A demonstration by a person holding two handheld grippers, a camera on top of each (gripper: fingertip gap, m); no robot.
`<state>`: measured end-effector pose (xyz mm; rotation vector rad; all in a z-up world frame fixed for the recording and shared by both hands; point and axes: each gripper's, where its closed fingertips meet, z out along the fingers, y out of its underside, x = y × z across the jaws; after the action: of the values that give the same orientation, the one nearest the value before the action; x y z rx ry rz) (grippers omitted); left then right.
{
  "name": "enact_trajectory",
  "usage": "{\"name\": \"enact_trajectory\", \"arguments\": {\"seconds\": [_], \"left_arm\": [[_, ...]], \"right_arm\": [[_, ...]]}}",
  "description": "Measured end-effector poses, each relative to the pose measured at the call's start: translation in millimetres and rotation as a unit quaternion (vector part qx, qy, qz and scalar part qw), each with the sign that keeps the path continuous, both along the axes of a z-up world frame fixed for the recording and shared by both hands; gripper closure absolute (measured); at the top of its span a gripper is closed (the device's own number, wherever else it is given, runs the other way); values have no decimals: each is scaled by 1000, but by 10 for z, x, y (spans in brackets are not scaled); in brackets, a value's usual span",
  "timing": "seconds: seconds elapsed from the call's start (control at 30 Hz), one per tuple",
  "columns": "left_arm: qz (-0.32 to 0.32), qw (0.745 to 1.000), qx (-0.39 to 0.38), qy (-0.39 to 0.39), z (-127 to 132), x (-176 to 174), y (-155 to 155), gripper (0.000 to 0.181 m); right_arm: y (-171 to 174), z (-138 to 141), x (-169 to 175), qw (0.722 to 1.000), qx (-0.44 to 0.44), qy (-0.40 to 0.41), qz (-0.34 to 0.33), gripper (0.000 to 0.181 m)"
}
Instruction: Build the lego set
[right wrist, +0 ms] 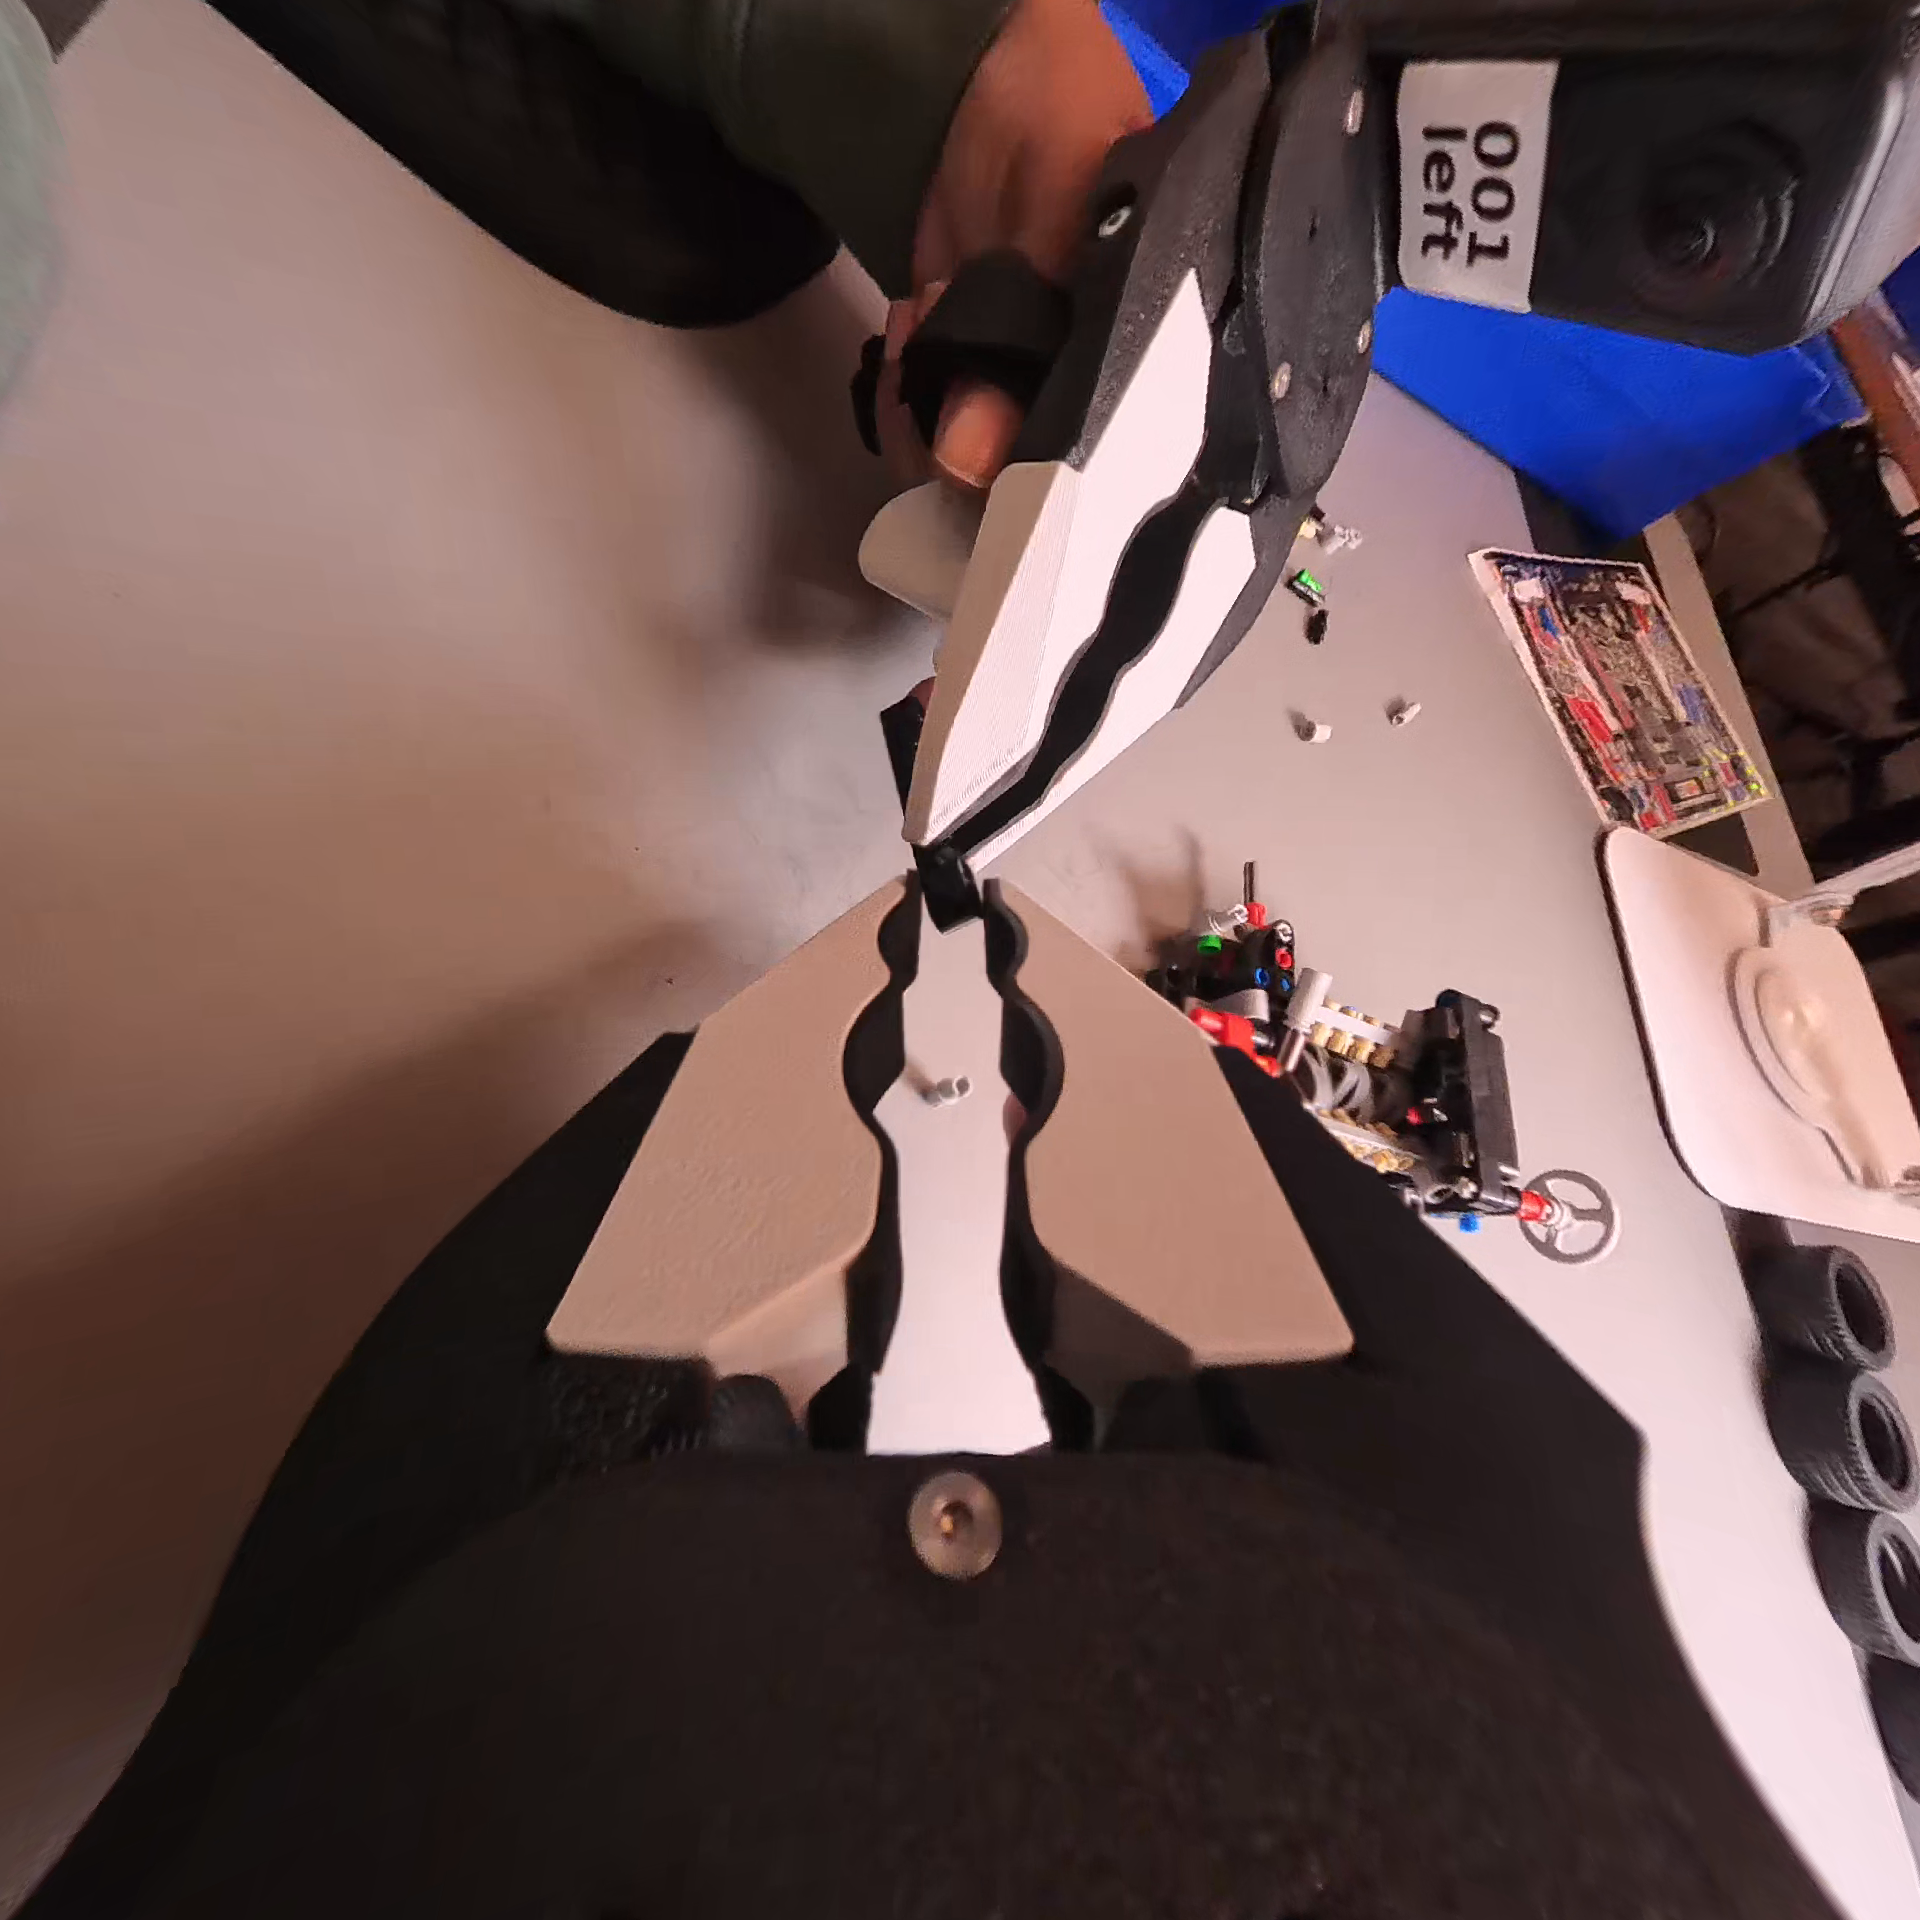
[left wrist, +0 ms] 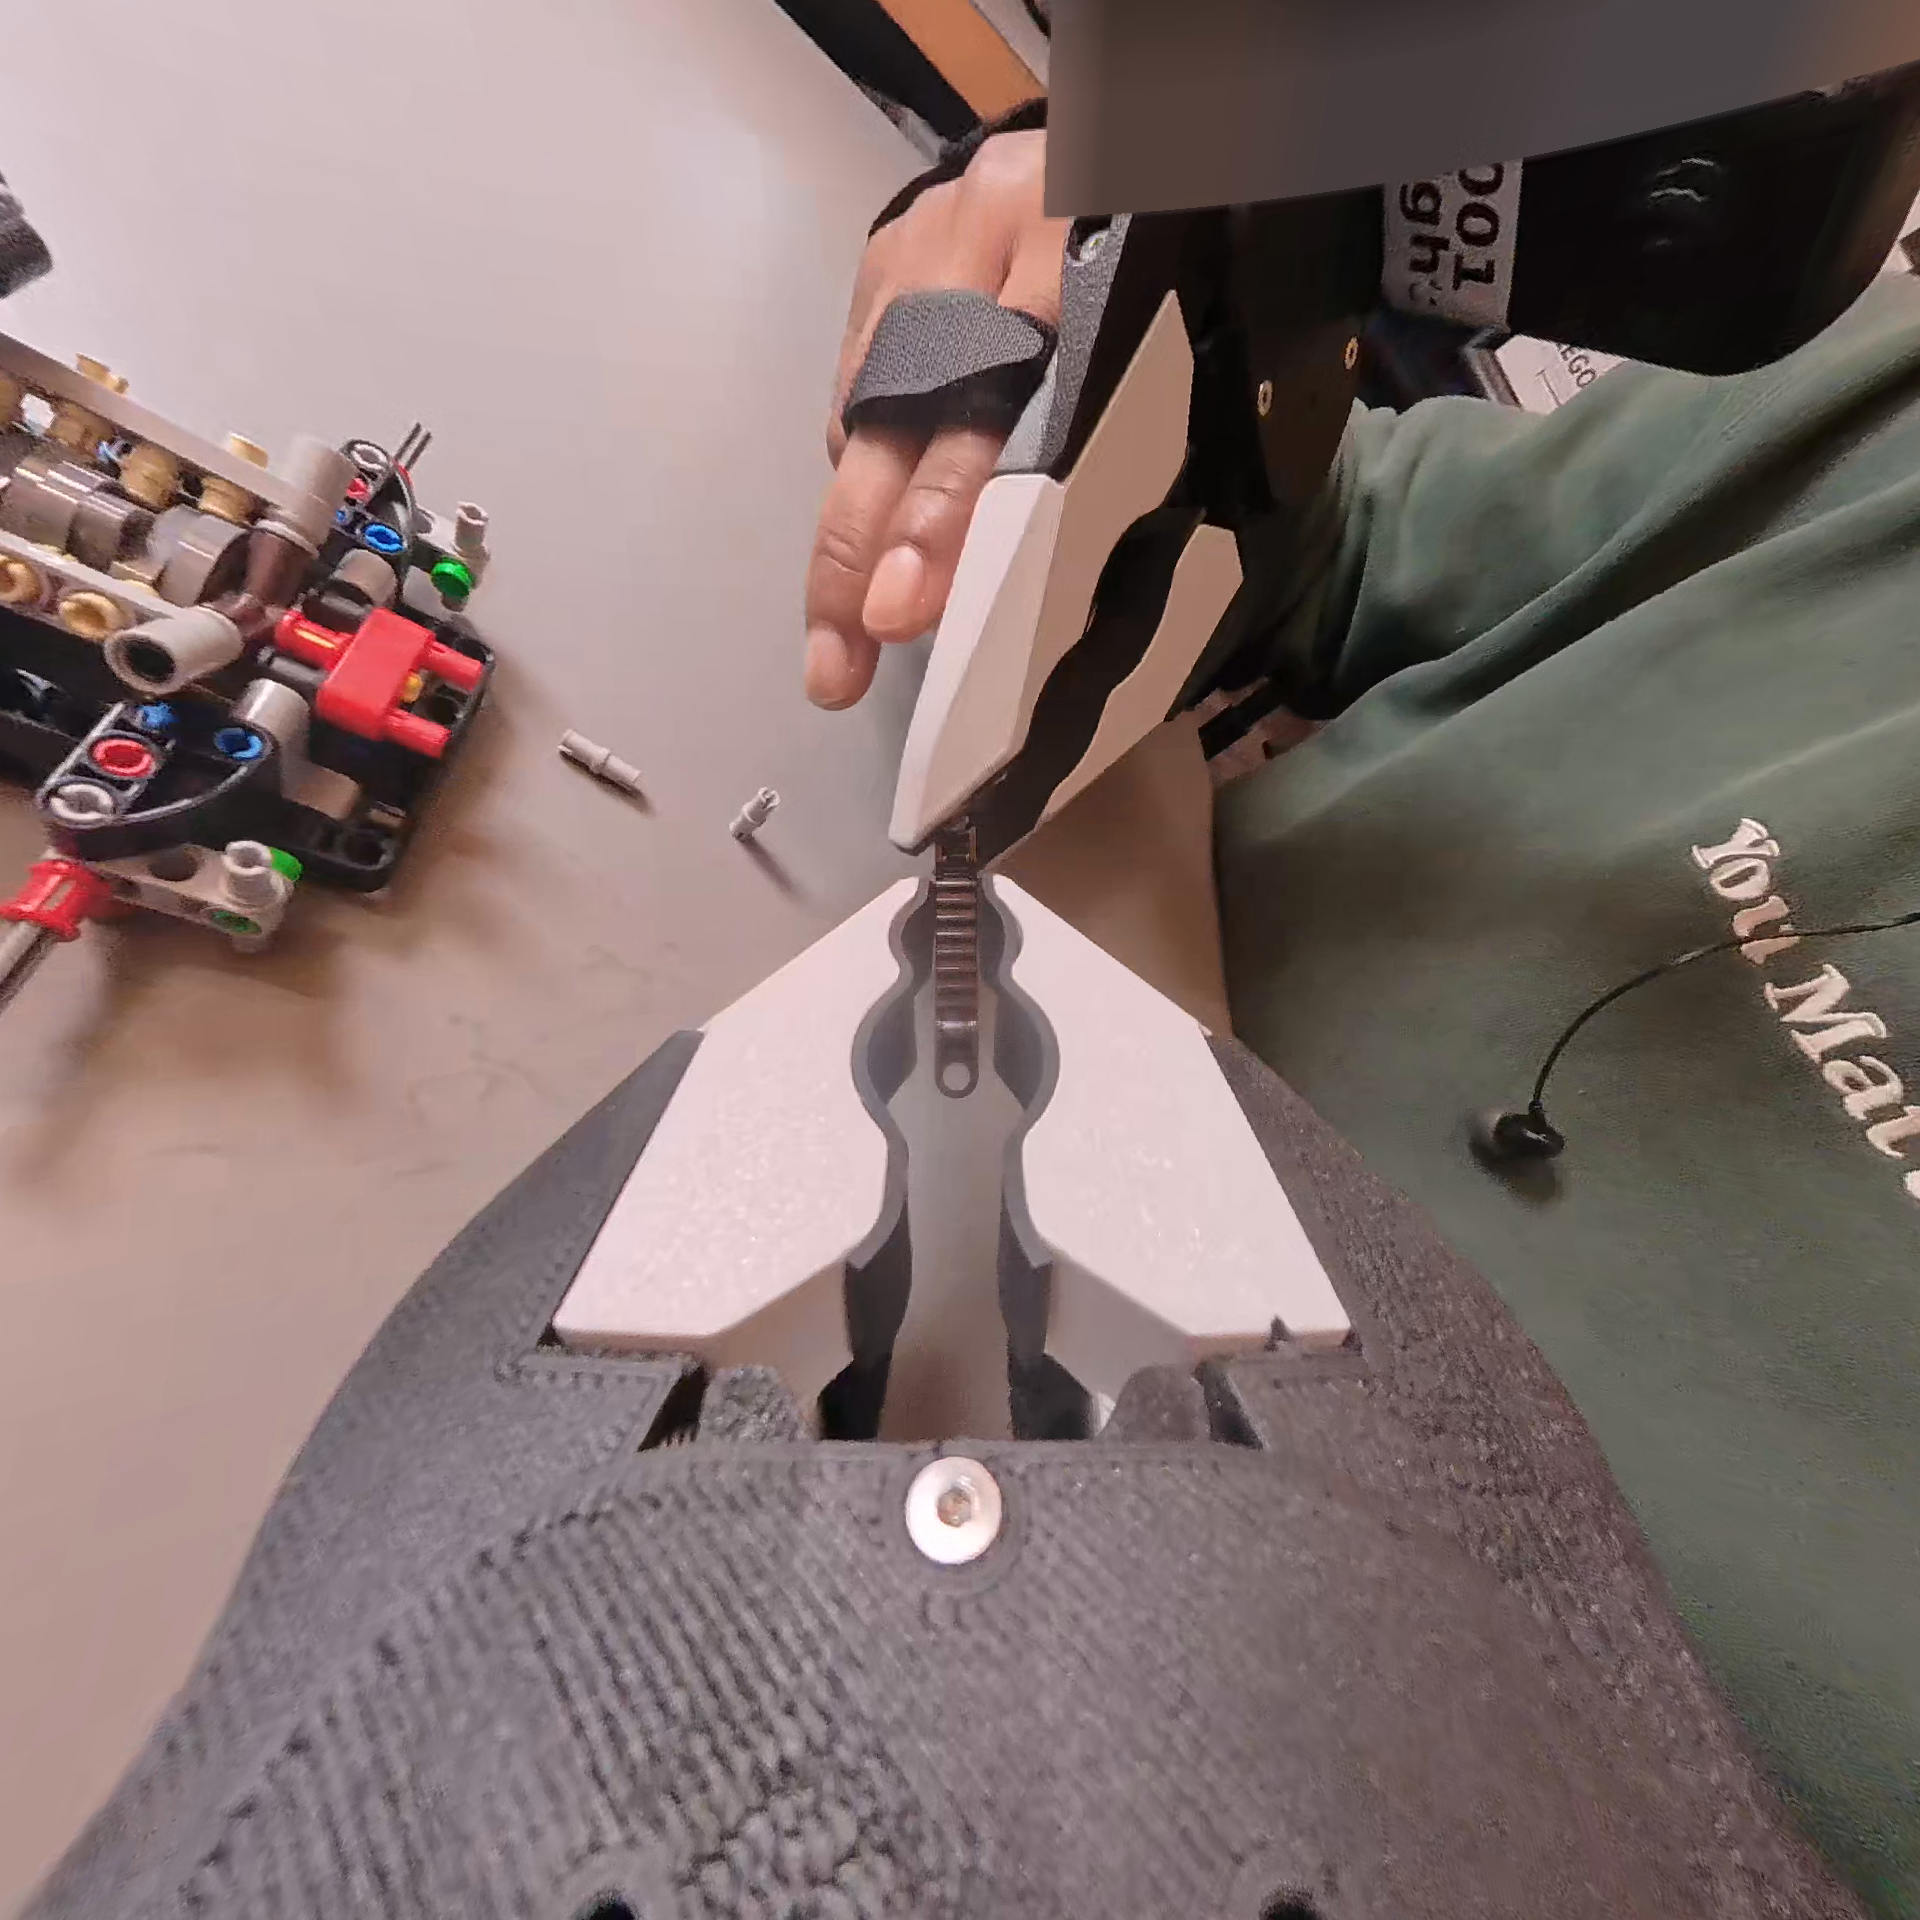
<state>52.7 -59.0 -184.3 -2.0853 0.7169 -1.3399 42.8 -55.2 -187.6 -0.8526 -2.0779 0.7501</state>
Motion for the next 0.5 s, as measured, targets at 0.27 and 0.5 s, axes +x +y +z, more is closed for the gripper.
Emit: {"name": "enact_trajectory", "arguments": {"seconds": [0.27,0.5], "left_arm": [[40,967,209,142,76,-239,50,151],[79,833,458,302,227,-361,162,160]], "right_arm": [[108,80,28,946,-306,-92,-61,173],[85,196,11,822,-546,-154,-58,174]]}}
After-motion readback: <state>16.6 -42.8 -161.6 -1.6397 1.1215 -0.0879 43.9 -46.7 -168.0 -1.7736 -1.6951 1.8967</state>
